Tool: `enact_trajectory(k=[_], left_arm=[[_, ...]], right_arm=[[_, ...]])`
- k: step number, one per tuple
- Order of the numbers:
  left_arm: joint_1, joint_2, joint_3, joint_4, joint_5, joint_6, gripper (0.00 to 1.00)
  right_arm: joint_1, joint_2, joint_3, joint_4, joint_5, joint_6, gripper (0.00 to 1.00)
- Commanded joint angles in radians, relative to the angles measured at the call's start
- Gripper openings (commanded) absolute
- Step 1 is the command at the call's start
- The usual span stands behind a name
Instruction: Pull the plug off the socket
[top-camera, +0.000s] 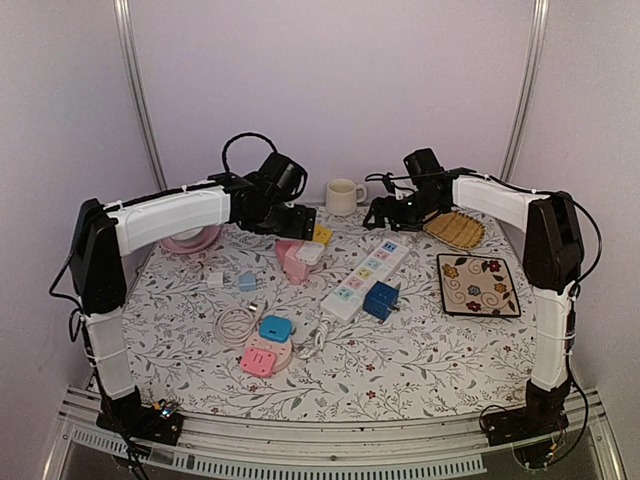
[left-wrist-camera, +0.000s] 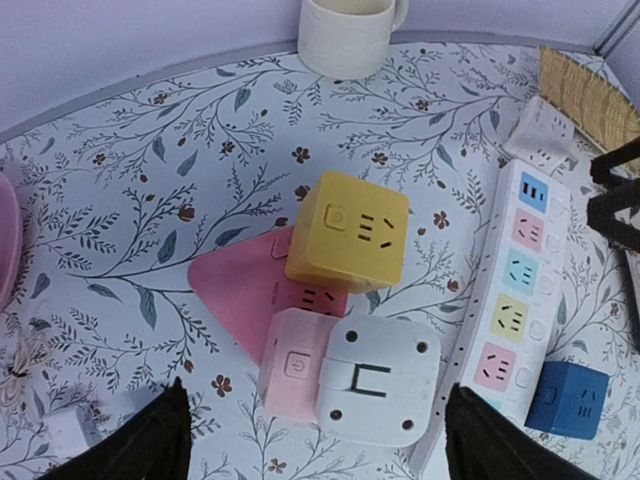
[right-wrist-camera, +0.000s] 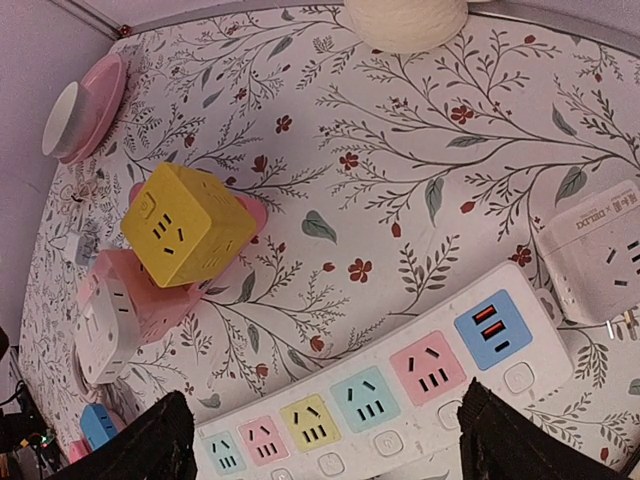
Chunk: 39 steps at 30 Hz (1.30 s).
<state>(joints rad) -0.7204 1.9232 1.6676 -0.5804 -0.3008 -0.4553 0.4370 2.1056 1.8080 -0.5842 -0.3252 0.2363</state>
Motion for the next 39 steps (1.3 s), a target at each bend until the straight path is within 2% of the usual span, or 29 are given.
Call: enact_trajectory(k=[1, 10, 19, 27, 32, 39], left_arm=[[-0.058, 0.102, 0.123, -0.132, -0.01, 0.071, 0.88], [-0.143, 0.241, 0.294, -0.278, -0.08, 0.088, 0.87], [-0.161, 0.321, 0.342, -0.346, -0.187, 0.059, 0.87], [-0.163, 0.386, 0.407, -0.395, -0.307, 0.061, 0.83], [-0.161, 0.418, 0.444, -0.408, -0.345, 0.086, 0.78], [-0.159, 0.411, 0.456, -0.403, -0.356, 0.103, 0.61]], right_arm=[[-0.006, -0.013, 0.015, -0.009, -0.009, 0.006, 0.95], [-0.006, -0.022, -0.009, -0.008, -0.005, 0.007, 0.96], [-0.005, -0.039, -0.033, -0.006, 0.004, 0.003, 0.96], [-0.005, -0.051, -0.053, -0.003, 0.009, 0.002, 0.96], [-0.006, -0.053, -0.057, -0.003, 0.012, 0.006, 0.96], [-0.006, -0.055, -0.062, -0.001, 0.017, 0.009, 0.96]])
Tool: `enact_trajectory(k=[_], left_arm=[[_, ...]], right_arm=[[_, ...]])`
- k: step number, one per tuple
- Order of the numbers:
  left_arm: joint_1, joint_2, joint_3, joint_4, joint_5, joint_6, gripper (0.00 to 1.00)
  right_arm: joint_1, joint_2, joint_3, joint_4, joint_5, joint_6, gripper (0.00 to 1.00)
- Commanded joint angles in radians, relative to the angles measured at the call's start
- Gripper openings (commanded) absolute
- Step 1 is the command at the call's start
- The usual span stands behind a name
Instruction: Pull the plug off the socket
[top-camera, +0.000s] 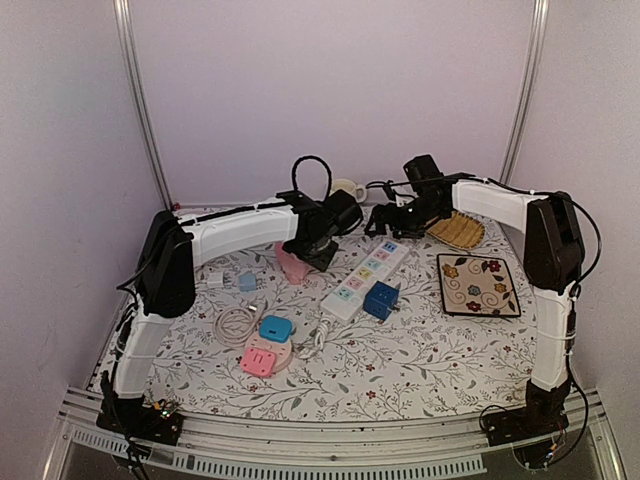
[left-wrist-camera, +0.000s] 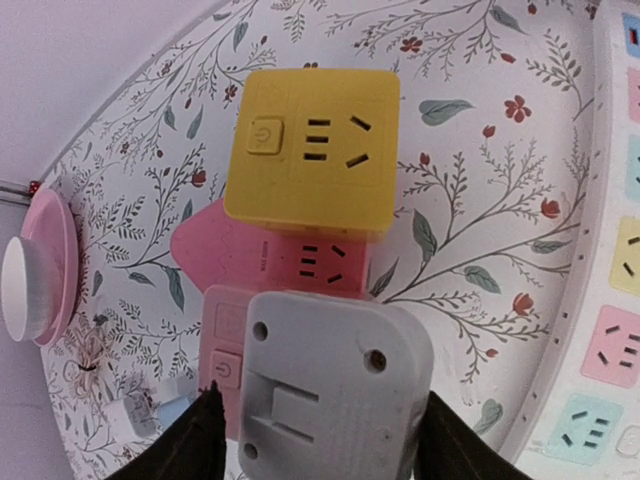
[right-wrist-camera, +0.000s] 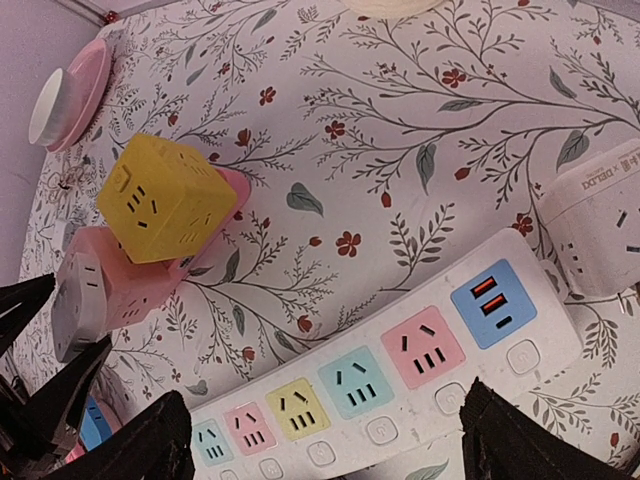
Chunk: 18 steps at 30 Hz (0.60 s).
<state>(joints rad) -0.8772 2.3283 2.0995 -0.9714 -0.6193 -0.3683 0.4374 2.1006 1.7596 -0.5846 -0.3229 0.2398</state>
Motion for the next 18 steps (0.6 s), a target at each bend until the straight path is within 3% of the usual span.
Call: enact_trajectory(k=[1, 5, 18], left_arm=[[-0.001, 0.004, 0.024, -0.013, -0.037, 0.018, 0.58], [0.01, -0.009, 0.021, -0.012, -0.026, 0.017, 0.48], [0.052, -0.044, 0.022, 0.005, 0.005, 0.025, 0.37]], right_arm=[[-0.006, -0.048, -0.014, -0.001, 0.015, 0.006, 0.96], [-0.006, -0.044, -0.01, 0.003, 0.01, 0.013, 0.96], [-0.006, -0.03, 0.009, 0.002, 0.011, 0.014, 0.96]])
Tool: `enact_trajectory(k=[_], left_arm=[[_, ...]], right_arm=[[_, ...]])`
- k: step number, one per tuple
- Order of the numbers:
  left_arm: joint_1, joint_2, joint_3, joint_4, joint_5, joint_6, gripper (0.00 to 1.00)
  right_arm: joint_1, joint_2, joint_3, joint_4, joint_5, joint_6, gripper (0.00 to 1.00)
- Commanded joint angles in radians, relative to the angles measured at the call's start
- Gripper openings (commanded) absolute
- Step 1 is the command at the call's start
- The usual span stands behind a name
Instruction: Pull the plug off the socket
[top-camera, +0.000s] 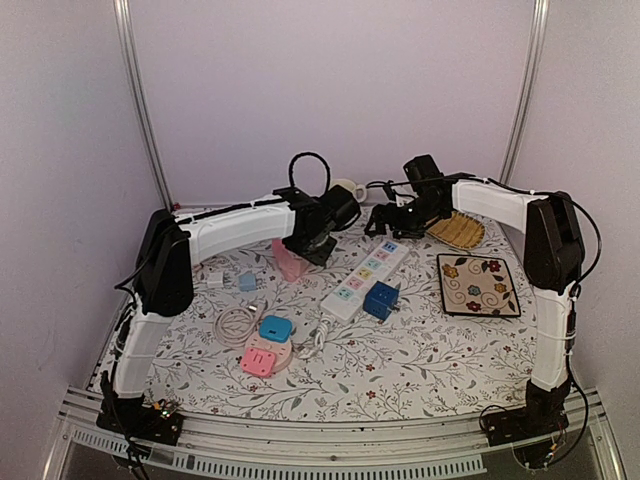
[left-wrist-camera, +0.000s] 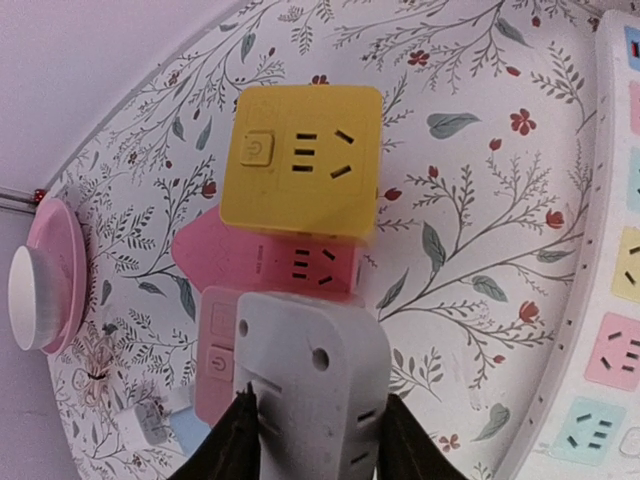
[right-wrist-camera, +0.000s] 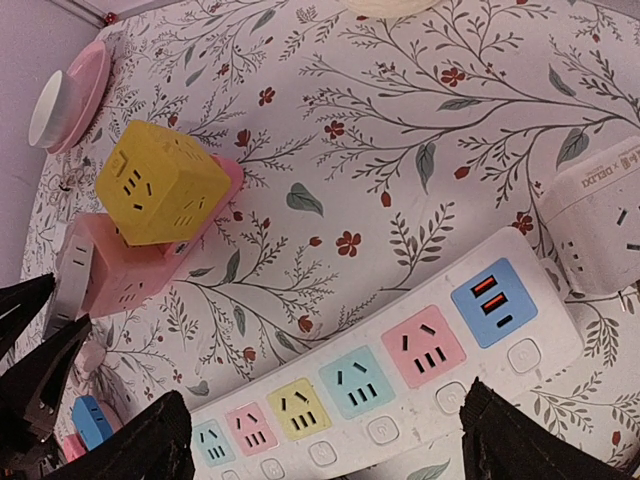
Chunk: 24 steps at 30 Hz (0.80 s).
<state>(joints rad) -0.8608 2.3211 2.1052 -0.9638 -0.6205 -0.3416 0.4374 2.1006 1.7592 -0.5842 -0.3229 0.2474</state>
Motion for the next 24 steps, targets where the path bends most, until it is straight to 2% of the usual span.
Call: enact_trajectory(k=[1, 7, 19, 24], left_arm=[[0.037, -0.038, 0.016, -0.005, 0.005, -0.001, 0.36], [0.05, -0.043, 0.019, -0.014, -0.002, -0.014, 0.35], [0.074, -0.049, 0.022, -0.037, -0.033, -0.032, 0.47], [0.087, -0.049, 0.022, -0.044, -0.041, -0.031, 0.48]], right_arm=[[-0.006, -0.029, 0.009, 0.003, 0.011, 0.006, 0.96], [-0.006, -0.025, 0.012, 0.001, 0.012, 0.0, 0.96], [-0.011, -0.014, 0.025, -0.004, 0.003, -0.013, 0.96], [-0.013, -0.014, 0.025, -0.006, 0.002, -0.017, 0.96]])
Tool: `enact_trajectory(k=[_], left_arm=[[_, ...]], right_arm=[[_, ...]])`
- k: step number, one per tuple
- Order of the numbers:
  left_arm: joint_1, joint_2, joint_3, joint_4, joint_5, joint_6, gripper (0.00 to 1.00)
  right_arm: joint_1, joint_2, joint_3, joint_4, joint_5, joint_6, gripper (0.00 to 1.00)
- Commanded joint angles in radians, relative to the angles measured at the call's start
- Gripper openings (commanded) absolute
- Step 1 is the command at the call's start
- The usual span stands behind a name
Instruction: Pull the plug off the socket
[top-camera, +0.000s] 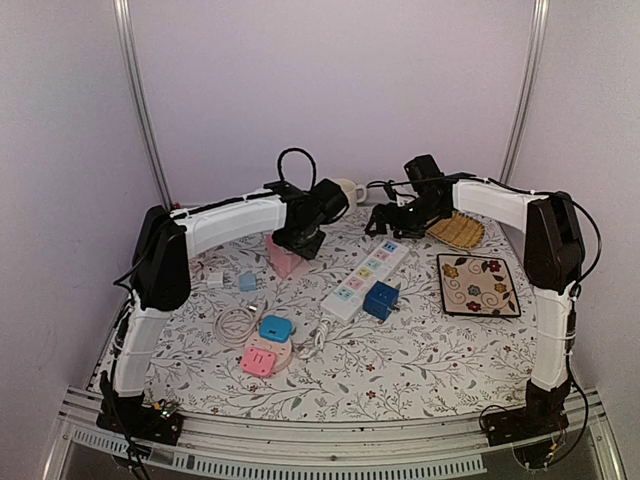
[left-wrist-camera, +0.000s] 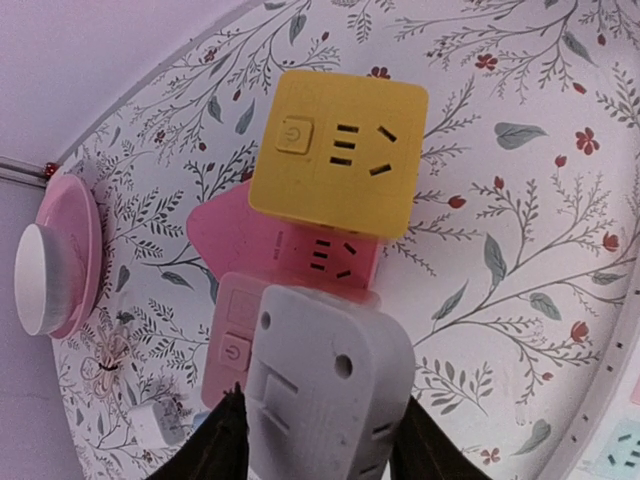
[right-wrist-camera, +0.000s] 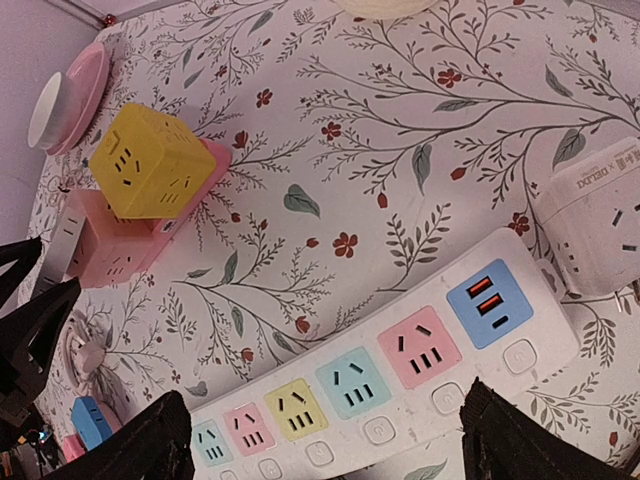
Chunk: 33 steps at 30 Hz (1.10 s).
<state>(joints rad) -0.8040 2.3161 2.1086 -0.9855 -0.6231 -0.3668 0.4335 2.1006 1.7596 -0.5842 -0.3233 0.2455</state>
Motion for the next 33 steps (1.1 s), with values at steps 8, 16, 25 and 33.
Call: enact_trajectory(k=[8, 16, 25, 33], left_arm=[[0.051, -0.05, 0.023, -0.029, -0.051, 0.008, 0.41], [0.067, -0.052, 0.04, -0.026, -0.057, 0.03, 0.32], [0.098, -0.05, 0.042, -0.024, -0.043, 0.05, 0.35], [0.123, -0.04, 0.042, -0.018, -0.023, 0.071, 0.39]], right_arm=[[-0.014, -0.017, 0.026, -0.012, 0.004, -0.026, 0.96], [-0.017, -0.017, 0.028, -0.014, 0.006, -0.033, 0.96], [-0.022, -0.018, 0.02, -0.014, 0.008, -0.04, 0.96], [-0.025, -0.02, 0.014, -0.014, 0.01, -0.04, 0.96]])
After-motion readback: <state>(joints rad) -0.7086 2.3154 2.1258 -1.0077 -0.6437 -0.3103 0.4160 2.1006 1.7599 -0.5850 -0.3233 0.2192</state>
